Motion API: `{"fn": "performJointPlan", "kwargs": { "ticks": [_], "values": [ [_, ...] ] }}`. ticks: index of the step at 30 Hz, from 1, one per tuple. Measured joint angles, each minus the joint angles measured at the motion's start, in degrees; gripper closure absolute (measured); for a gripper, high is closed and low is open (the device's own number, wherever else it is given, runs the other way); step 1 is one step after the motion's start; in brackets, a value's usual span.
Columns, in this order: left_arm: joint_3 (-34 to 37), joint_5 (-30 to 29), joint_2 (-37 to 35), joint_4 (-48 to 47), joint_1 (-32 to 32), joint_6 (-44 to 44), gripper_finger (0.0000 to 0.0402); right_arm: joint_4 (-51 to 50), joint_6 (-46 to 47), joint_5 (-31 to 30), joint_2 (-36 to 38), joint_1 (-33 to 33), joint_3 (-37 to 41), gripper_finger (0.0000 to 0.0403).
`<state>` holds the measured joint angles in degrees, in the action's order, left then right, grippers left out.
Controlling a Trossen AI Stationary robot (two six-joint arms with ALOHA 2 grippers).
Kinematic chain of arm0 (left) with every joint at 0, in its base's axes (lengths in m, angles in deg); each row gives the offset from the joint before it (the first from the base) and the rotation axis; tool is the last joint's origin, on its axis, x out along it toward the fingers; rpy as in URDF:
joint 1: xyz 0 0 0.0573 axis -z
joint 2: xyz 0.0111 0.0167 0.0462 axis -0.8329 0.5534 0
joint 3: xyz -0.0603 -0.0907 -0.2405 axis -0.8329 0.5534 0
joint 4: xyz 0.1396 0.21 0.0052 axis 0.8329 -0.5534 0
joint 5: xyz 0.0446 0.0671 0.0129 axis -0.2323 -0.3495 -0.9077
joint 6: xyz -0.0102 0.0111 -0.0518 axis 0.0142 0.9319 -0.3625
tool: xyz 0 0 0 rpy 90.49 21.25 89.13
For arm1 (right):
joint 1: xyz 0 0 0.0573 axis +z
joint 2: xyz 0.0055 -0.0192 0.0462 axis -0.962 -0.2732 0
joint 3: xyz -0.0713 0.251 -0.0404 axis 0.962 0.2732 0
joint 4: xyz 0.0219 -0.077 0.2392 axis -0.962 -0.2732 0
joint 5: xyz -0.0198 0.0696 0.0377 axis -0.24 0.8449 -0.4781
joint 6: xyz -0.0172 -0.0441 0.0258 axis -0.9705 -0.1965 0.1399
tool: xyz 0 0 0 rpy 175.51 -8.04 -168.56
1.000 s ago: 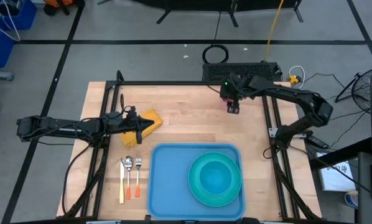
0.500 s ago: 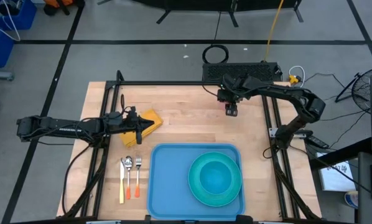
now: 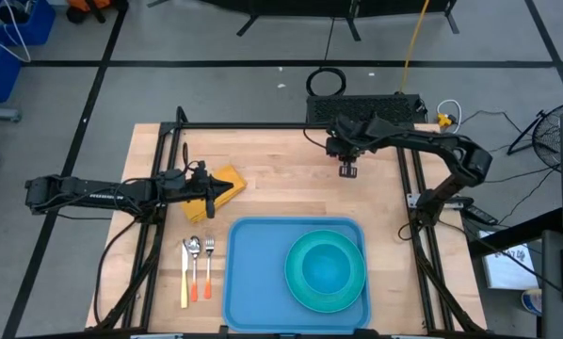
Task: Set up tray
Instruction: Put the pink cup to the top left of the green plate on the blue tray
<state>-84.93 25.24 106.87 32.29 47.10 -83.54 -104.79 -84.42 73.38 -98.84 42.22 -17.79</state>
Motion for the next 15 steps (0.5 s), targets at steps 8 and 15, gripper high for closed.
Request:
{"fn": "performJointPlan", "kwargs": {
  "ticks": [8,15],
  "values": [
    [0.00,0.00,-0.01,-0.02,0.00,-0.07,0.0376,-3.99,3.15,0.08,3.23,8.18,-7.53,0.0402],
    [0.00,-0.05,-0.01,-0.04,0.00,-0.04,0.0376,-4.74,10.14,3.68,1.01,22.22,-20.34,0.0402]
  ]
}}
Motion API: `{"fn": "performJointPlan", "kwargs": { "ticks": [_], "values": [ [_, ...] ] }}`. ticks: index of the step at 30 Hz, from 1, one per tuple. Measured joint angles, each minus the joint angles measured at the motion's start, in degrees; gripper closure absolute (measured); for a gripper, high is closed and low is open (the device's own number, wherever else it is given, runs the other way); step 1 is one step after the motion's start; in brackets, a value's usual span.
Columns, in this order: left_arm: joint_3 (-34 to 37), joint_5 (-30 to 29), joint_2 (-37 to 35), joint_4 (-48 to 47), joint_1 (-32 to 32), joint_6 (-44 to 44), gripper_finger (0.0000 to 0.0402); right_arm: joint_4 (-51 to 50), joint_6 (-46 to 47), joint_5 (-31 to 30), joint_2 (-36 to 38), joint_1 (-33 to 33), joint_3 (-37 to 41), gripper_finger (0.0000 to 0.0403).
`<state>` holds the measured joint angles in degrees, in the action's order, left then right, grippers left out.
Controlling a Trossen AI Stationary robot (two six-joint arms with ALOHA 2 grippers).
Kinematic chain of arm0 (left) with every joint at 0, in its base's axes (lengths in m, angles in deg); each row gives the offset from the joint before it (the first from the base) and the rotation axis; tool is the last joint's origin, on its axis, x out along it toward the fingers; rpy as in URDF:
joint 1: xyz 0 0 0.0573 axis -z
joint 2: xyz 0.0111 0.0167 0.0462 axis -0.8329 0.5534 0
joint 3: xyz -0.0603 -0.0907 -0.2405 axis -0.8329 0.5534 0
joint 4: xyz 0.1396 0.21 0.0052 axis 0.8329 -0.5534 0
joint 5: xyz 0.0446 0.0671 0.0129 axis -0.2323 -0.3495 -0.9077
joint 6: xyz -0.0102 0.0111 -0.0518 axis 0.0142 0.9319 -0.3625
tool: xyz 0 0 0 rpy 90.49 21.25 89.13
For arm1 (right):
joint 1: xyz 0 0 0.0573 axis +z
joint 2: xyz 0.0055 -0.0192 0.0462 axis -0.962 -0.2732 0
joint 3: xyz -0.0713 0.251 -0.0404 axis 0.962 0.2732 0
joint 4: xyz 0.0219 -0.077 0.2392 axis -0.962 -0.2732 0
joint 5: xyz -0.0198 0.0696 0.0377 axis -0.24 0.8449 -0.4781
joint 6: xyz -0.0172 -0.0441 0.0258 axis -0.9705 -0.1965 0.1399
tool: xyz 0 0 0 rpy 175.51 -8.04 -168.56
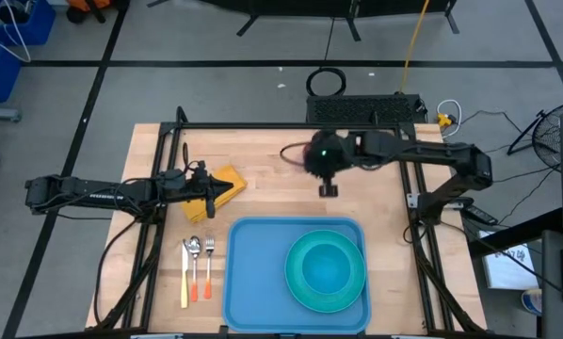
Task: Set up tray
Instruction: Put the pink cup to the top left of the green plate on the blue tray
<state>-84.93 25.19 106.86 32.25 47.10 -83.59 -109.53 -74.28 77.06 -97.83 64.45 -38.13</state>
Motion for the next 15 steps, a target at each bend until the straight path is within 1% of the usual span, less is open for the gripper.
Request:
{"fn": "performJointPlan", "kwargs": {
  "ticks": [4,7,12,15],
  "values": [
    [0.00,-1.86,0.00,-0.02,0.00,0.13,0.0376,0.46,4.35,2.06,-3.59,6.40,-5.00,0.0402],
    [0.00,-2.70,0.00,-0.57,0.00,-0.14,0.0376,-0.26,6.74,3.24,-8.10,10.19,-8.19,0.0402],
    [0.00,-2.64,0.00,-1.03,0.00,-1.36,0.0376,-7.01,9.69,3.99,-19.56,15.13,-17.04,0.0402],
    [0.00,-2.59,0.00,-1.03,0.02,-1.42,0.0376,-10.66,9.73,2.80,-25.79,18.02,-23.51,0.0403]
  ]
}}
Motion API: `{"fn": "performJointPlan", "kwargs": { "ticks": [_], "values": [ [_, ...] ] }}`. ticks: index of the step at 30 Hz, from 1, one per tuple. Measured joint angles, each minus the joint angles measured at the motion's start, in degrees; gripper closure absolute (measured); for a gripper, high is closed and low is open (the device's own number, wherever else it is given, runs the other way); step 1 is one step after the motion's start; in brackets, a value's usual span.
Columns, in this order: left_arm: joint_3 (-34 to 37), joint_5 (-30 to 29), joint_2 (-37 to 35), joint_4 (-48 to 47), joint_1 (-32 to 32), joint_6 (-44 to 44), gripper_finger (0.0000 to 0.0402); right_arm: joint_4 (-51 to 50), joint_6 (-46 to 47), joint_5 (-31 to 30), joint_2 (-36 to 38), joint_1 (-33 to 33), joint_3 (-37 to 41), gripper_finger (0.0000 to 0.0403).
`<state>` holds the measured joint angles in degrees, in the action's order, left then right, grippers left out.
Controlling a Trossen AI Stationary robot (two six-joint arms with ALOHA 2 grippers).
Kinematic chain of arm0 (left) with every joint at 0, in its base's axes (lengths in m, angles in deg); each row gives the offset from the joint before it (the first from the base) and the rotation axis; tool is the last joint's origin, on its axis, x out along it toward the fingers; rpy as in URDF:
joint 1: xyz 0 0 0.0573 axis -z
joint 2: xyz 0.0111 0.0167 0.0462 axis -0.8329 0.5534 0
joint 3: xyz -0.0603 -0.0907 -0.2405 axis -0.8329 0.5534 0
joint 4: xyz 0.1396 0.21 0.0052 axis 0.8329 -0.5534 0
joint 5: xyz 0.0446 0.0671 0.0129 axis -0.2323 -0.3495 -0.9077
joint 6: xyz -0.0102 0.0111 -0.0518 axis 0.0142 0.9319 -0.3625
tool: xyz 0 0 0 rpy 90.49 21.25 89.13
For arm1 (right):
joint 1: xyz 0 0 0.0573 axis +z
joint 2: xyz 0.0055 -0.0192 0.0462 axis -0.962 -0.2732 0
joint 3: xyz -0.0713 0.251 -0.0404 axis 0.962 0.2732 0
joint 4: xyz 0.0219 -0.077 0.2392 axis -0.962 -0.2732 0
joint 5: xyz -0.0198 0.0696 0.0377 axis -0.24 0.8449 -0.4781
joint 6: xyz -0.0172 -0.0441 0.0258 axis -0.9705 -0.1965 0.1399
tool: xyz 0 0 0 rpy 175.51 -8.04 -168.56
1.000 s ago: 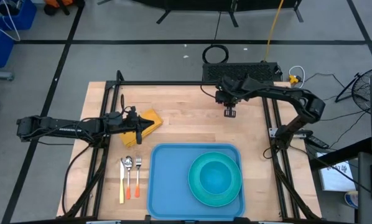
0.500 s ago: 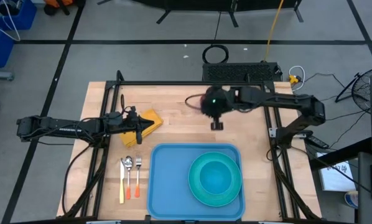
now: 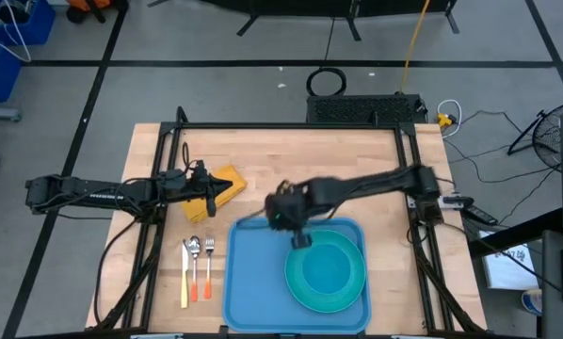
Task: Set up tray
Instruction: Put the pink cup to the top left of the green plate on the blue tray
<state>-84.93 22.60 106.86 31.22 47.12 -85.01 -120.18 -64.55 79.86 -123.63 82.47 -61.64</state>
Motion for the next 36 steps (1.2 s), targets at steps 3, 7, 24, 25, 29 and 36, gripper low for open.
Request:
{"fn": "performJointPlan", "kwargs": {
  "ticks": [3,7,24,25,29,36],
  "values": [
    [0.00,0.02,0.00,-0.06,0.00,0.00,0.0376,-3.39,-0.03,-1.04,-3.64,2.47,-5.69,0.0403],
    [0.00,0.10,0.00,-0.86,-0.01,0.22,0.0376,-4.20,0.28,-0.68,-5.95,4.92,-9.27,0.0403],
    [0.00,0.13,0.00,-3.89,-0.02,0.20,0.0376,-4.30,6.56,1.30,-10.91,6.06,-9.49,0.0403],
    [0.00,0.13,0.00,-3.89,-0.02,0.22,0.0376,-4.33,6.78,1.31,-10.91,6.05,-9.49,0.0403],
    [0.00,0.13,0.00,-3.85,-0.02,0.24,0.0376,-4.47,7.09,1.37,-10.91,6.01,-9.49,0.0403],
    [0.00,0.11,0.00,-3.84,-0.02,0.12,0.0376,-1.29,7.01,2.73,-11.65,6.53,-8.14,0.0403]
  ]
}}
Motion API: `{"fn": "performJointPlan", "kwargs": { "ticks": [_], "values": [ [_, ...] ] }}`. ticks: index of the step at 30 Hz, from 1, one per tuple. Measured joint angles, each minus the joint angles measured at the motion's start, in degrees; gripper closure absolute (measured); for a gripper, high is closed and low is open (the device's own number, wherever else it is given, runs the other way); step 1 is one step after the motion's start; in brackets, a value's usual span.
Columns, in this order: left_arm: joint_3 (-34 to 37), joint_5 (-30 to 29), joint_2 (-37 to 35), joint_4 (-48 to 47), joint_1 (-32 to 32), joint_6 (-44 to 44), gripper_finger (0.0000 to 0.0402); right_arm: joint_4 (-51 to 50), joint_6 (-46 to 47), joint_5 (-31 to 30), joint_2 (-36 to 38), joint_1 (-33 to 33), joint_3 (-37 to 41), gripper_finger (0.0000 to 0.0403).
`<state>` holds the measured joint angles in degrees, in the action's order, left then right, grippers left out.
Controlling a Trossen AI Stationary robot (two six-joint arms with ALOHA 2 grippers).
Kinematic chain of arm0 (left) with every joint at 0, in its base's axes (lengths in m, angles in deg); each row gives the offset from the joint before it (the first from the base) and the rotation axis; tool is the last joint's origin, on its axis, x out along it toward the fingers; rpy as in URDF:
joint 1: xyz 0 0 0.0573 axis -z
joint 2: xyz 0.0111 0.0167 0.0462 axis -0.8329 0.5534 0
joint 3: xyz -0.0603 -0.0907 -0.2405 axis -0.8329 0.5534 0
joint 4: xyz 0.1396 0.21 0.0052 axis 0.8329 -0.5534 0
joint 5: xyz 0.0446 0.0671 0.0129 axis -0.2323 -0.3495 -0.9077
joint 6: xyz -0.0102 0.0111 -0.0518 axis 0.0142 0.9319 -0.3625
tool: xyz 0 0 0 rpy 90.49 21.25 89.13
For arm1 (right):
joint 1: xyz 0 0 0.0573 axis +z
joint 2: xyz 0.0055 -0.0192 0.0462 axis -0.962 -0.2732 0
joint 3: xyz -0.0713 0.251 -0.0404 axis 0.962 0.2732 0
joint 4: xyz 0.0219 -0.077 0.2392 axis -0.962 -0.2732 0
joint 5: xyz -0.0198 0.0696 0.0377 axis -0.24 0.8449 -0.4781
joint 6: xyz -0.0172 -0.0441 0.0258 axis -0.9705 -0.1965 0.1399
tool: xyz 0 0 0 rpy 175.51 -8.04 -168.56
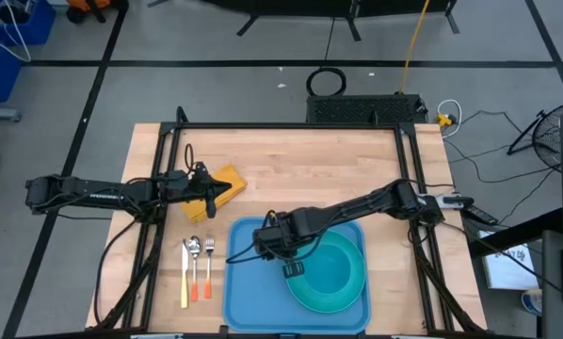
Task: Set up tray
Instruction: Put the pink cup to the top left of the green plate on the blue tray
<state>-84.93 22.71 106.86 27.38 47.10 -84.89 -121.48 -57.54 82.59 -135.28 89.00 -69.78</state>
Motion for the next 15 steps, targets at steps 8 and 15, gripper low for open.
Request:
{"fn": "performJointPlan", "kwargs": {
  "ticks": [8,15],
  "values": [
    [0.00,0.07,0.00,-0.04,0.01,-0.40,0.0376,2.83,-0.52,0.05,0.17,0.00,4.16,0.0403],
    [0.00,0.11,0.00,-0.01,0.02,-0.47,0.0376,3.59,-1.70,-0.08,0.30,0.07,5.10,0.0403]
  ]
}}
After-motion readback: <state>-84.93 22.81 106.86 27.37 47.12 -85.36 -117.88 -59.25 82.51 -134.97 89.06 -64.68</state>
